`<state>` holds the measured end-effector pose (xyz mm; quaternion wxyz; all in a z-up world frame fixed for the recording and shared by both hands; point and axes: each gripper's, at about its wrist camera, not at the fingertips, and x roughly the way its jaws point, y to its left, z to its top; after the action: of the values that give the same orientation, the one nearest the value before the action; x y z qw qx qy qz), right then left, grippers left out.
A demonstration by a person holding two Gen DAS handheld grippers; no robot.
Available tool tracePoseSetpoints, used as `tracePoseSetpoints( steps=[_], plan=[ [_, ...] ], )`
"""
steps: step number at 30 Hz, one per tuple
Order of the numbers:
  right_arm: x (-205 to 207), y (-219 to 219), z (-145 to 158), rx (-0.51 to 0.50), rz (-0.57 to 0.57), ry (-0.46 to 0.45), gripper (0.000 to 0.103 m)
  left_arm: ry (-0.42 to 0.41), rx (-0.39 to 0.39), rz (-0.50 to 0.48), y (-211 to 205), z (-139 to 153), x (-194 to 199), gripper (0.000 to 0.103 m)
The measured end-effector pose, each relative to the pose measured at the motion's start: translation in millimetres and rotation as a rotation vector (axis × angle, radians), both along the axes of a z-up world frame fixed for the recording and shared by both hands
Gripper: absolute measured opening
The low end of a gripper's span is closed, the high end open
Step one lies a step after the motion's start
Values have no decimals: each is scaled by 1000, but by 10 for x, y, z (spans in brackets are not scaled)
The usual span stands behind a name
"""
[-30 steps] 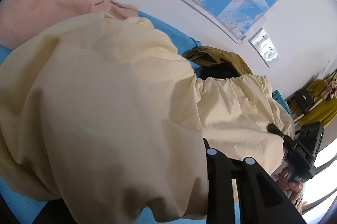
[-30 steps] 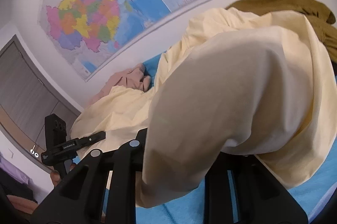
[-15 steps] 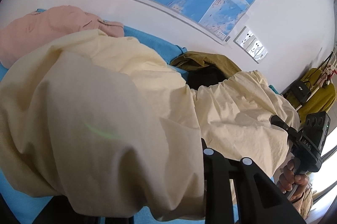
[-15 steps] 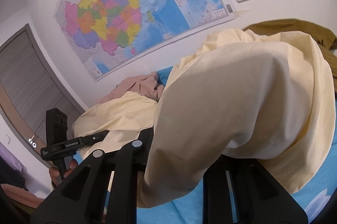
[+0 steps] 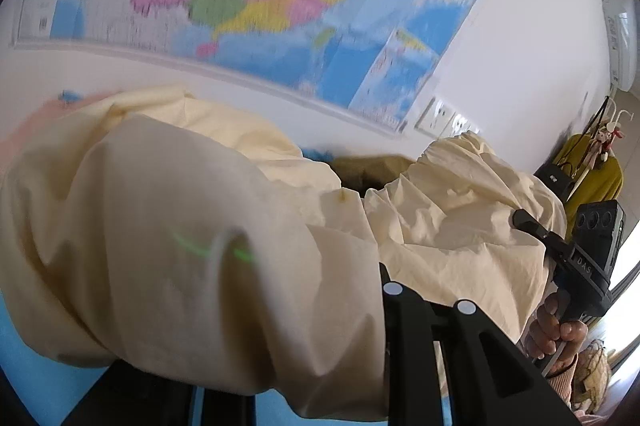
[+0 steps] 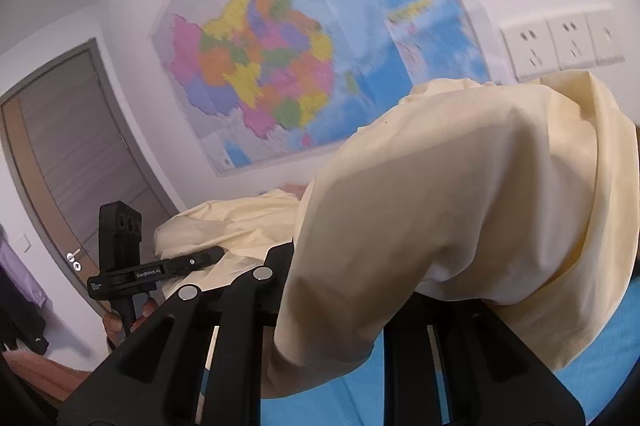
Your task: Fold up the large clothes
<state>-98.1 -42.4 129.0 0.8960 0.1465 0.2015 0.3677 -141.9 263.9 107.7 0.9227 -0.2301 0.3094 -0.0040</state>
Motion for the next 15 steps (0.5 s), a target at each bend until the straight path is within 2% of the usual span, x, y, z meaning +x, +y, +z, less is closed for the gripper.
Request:
tracePoseSetpoints(
  steps=[4,8,15],
  plan=[
    [179,212,263,11,35,-52,17,-52,49,37,202,303,48,21],
    [476,552,507,25,78,-97,17,-97,109,105,584,608,100,20],
    [1148,1459,714,50,165,-119,16,-115,230,274,1371,871,256,20]
  ],
)
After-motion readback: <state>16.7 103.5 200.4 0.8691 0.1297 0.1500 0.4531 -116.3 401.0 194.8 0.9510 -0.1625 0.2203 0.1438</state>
